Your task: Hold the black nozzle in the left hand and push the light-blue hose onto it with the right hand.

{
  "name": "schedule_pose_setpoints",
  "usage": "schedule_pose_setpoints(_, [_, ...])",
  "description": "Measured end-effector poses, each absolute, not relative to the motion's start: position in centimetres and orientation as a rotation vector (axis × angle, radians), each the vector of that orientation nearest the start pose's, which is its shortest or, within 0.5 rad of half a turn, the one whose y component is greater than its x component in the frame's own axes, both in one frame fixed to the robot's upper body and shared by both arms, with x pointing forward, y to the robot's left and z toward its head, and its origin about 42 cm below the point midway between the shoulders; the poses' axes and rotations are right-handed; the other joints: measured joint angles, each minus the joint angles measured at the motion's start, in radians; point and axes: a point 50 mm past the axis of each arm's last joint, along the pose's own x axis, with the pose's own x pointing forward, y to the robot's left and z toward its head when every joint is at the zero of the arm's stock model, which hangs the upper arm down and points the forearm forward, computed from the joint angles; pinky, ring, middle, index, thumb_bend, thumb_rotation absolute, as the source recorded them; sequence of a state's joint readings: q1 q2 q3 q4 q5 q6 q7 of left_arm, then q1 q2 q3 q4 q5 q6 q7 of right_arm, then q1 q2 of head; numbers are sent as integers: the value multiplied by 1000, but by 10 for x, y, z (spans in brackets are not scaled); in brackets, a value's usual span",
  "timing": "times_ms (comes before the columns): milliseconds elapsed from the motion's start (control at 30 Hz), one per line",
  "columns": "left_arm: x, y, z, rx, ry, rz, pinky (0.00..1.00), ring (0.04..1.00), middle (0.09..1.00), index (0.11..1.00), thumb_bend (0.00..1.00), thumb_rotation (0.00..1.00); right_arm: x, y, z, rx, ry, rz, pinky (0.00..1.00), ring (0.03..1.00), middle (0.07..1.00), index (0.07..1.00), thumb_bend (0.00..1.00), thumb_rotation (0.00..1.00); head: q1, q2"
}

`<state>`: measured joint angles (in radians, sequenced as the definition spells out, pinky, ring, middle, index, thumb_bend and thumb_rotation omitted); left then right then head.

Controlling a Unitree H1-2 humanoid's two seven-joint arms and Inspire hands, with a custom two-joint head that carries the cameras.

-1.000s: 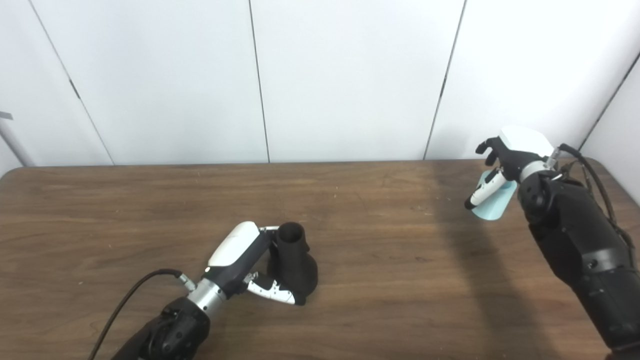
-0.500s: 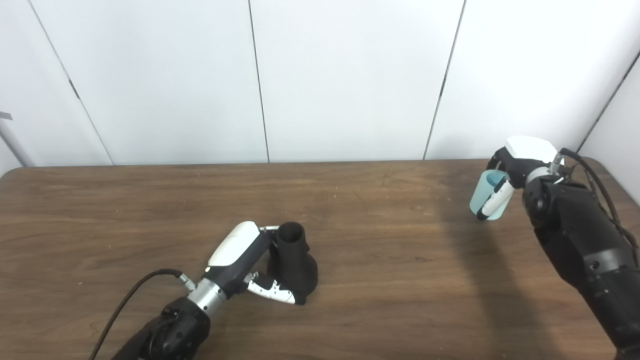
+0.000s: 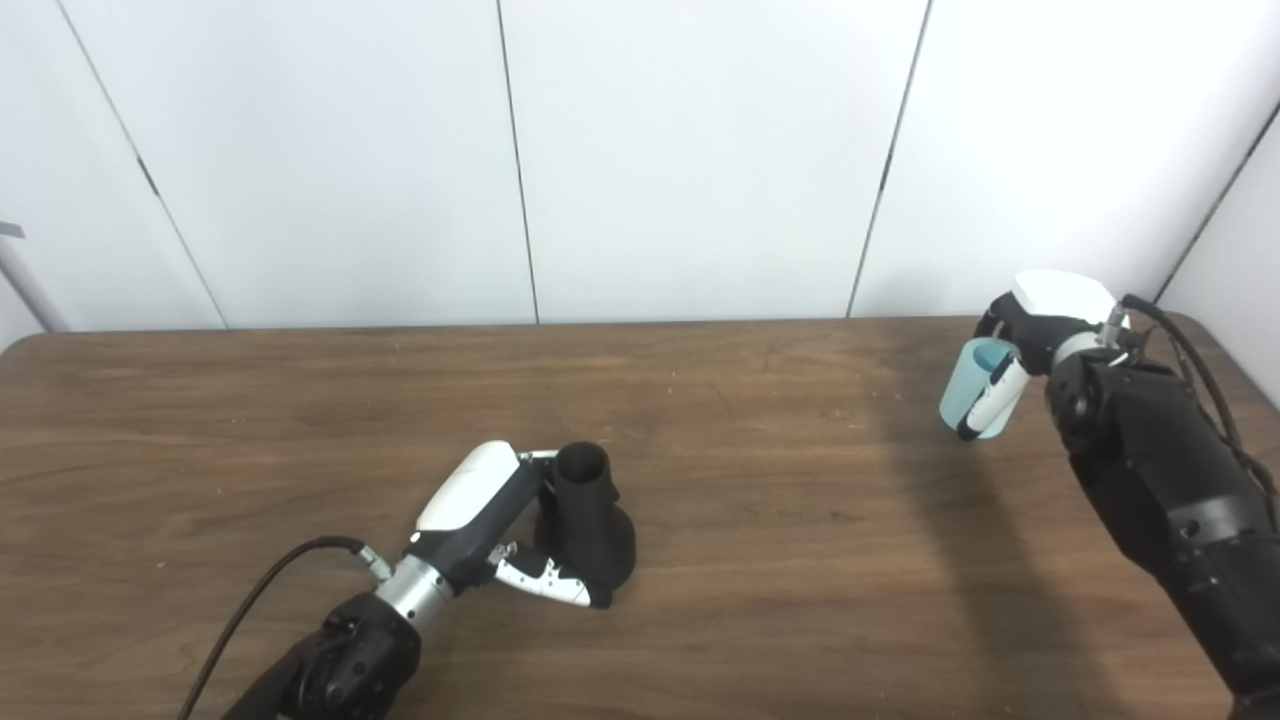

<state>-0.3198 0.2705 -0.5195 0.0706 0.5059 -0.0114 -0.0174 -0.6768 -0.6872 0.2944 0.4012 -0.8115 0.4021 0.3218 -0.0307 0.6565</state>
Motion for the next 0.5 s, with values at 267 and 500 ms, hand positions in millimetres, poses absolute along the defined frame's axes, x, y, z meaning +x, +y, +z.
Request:
schedule_pose_setpoints(267, [347,144,143,858,-314,-512,460,470,483,485,520,86,469,-398,274,-1485,259,-101,254,350,477,665,1000,125,0,3])
schedule_pose_setpoints(500, [347,144,143,859,-314,-512,461,470,483,485,520,86,470,-398,278,-1498,170,-113,149,219,316,601,933,96,3,5])
